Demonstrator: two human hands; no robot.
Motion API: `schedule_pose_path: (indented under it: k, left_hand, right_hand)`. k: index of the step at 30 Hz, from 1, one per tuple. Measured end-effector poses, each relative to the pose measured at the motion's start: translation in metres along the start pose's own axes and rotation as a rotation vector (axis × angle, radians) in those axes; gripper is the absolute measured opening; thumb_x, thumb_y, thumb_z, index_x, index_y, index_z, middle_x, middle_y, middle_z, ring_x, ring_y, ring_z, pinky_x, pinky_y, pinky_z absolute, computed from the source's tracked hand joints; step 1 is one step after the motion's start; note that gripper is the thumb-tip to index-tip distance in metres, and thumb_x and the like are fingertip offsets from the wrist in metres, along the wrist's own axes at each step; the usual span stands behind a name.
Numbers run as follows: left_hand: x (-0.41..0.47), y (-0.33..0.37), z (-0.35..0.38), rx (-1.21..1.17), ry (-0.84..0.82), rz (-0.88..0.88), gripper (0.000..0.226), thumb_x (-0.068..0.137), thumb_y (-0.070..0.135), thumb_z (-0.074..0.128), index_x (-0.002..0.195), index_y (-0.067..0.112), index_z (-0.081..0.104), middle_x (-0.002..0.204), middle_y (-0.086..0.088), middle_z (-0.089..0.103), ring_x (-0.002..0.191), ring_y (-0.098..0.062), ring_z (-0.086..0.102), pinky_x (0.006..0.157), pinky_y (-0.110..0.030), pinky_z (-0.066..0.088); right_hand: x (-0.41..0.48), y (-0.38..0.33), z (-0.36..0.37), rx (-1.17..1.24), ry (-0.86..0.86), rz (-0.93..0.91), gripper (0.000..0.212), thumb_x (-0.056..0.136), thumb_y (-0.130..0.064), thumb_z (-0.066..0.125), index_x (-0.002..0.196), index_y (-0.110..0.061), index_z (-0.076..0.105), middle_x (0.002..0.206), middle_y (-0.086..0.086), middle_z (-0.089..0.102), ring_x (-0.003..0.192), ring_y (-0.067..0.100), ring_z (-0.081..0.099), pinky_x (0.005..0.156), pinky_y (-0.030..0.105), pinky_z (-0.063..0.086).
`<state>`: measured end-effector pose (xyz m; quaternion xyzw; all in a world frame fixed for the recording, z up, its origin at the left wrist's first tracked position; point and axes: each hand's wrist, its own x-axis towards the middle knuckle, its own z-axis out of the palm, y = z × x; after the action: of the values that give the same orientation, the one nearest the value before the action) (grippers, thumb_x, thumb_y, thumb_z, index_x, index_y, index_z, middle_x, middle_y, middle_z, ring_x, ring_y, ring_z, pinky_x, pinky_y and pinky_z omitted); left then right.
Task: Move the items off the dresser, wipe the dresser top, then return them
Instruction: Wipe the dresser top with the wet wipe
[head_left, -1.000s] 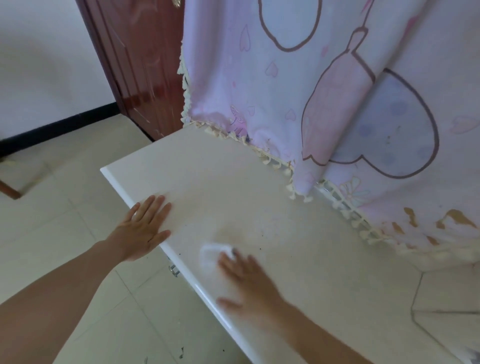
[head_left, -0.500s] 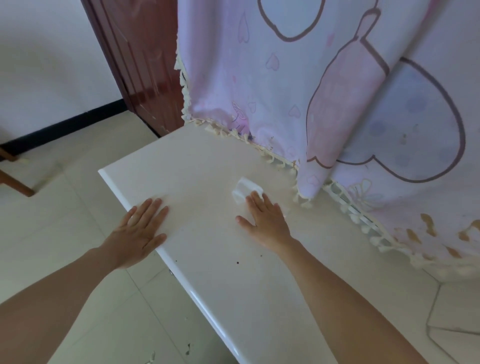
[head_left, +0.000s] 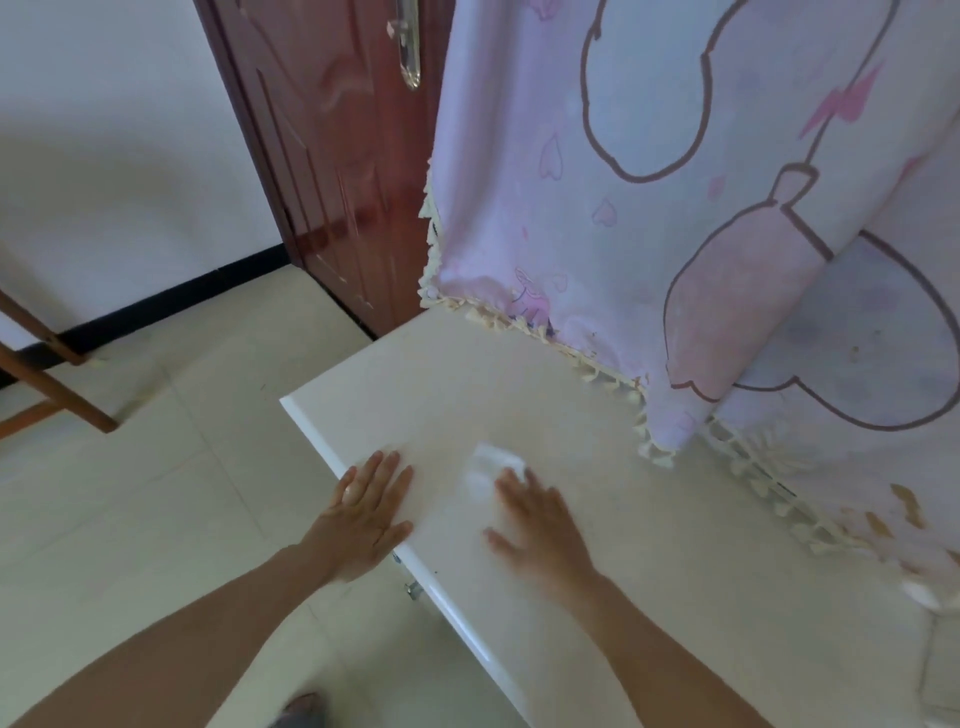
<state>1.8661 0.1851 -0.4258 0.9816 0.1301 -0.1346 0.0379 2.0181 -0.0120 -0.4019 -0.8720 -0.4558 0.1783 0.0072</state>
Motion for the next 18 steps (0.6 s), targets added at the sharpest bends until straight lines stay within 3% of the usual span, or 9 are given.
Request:
schedule_pose_path:
  k: [2, 4, 5, 7, 9, 11, 15, 18]
  left_hand:
    - [-0.001, -0.004, 0.006, -0.092, 0.058, 0.041, 0.061, 0.097, 0.048, 0.007, 0.146, 0.012, 0.013, 0.156, -0.008, -0.002, 0.143, -0.022, -0.005, 0.111, -0.031, 0.000]
    - [0.002, -0.025, 0.001, -0.231, 0.133, 0.106, 0.063, 0.096, 0.053, 0.011, 0.147, 0.017, 0.000, 0.156, -0.001, 0.001, 0.140, -0.019, 0.007, 0.109, -0.023, 0.000]
    - [0.009, -0.043, -0.005, -0.270, 0.143, 0.136, 0.064, 0.096, 0.055, 0.013, 0.147, 0.021, -0.001, 0.155, -0.002, 0.012, 0.136, -0.018, 0.014, 0.108, -0.021, 0.002]
    - [0.028, -0.088, -0.018, -0.291, 0.193, 0.103, 0.070, 0.092, 0.061, 0.009, 0.147, 0.018, 0.003, 0.150, -0.008, 0.024, 0.135, -0.018, 0.016, 0.109, -0.023, 0.009]
    - [0.050, -0.132, -0.031, -0.314, 0.271, 0.018, 0.096, 0.076, 0.076, -0.009, 0.146, 0.010, 0.001, 0.151, -0.001, 0.004, 0.140, -0.015, 0.002, 0.113, -0.027, 0.006]
    - [0.064, -0.166, -0.038, -0.340, 0.203, -0.083, 0.108, 0.064, 0.082, -0.013, 0.145, 0.011, -0.008, 0.149, 0.007, -0.013, 0.141, -0.013, -0.010, 0.114, -0.032, 0.001]
    - [0.069, -0.197, -0.040, -0.401, 0.053, -0.143, 0.065, 0.096, 0.047, 0.020, 0.146, 0.015, -0.008, 0.156, 0.002, -0.009, 0.143, -0.015, -0.011, 0.116, -0.034, 0.002]
    - [0.069, -0.215, -0.036, -0.447, 0.019, -0.187, 0.061, 0.098, 0.039, 0.022, 0.146, 0.016, -0.007, 0.156, 0.002, -0.007, 0.143, -0.015, -0.009, 0.116, -0.035, 0.004]
  right_hand:
    - [0.037, 0.010, -0.008, 0.085, 0.027, 0.092, 0.130, 0.046, -0.079, -0.036, 0.144, -0.014, 0.019, 0.155, 0.006, 0.013, 0.142, 0.023, 0.015, 0.112, 0.039, 0.019]
    - [0.064, 0.014, -0.020, 0.115, 0.054, 0.230, 0.144, 0.028, -0.080, -0.042, 0.146, -0.016, 0.012, 0.156, 0.004, 0.003, 0.144, 0.021, 0.005, 0.114, 0.037, 0.013]
    - [0.077, 0.014, -0.026, 0.120, 0.071, 0.302, 0.143, 0.030, -0.082, -0.040, 0.146, -0.016, 0.012, 0.156, 0.004, 0.004, 0.144, 0.022, 0.005, 0.113, 0.037, 0.014]
    - [0.102, 0.011, -0.036, 0.137, 0.113, 0.445, 0.120, 0.052, -0.082, -0.019, 0.146, -0.016, 0.013, 0.156, 0.001, 0.006, 0.143, 0.021, 0.006, 0.113, 0.038, 0.015]
    - [0.135, -0.004, -0.044, 0.183, 0.120, 0.535, 0.082, 0.083, -0.069, 0.010, 0.146, -0.016, 0.012, 0.156, 0.000, 0.004, 0.143, 0.019, 0.004, 0.115, 0.040, 0.012]
    - [0.178, -0.036, -0.051, 0.181, 0.106, 0.488, 0.066, 0.093, -0.054, 0.026, 0.146, -0.016, 0.012, 0.156, 0.000, 0.004, 0.143, 0.019, 0.004, 0.114, 0.040, 0.012]
    - [0.227, -0.118, -0.047, 0.209, 0.029, 0.331, 0.069, 0.093, -0.055, 0.025, 0.146, -0.017, 0.005, 0.156, -0.001, -0.007, 0.143, 0.018, -0.007, 0.116, 0.041, 0.002]
    - [0.231, -0.120, -0.048, 0.195, 0.010, 0.319, 0.068, 0.094, -0.053, 0.025, 0.147, -0.018, 0.002, 0.156, 0.000, -0.010, 0.143, 0.017, -0.010, 0.116, 0.041, -0.002]
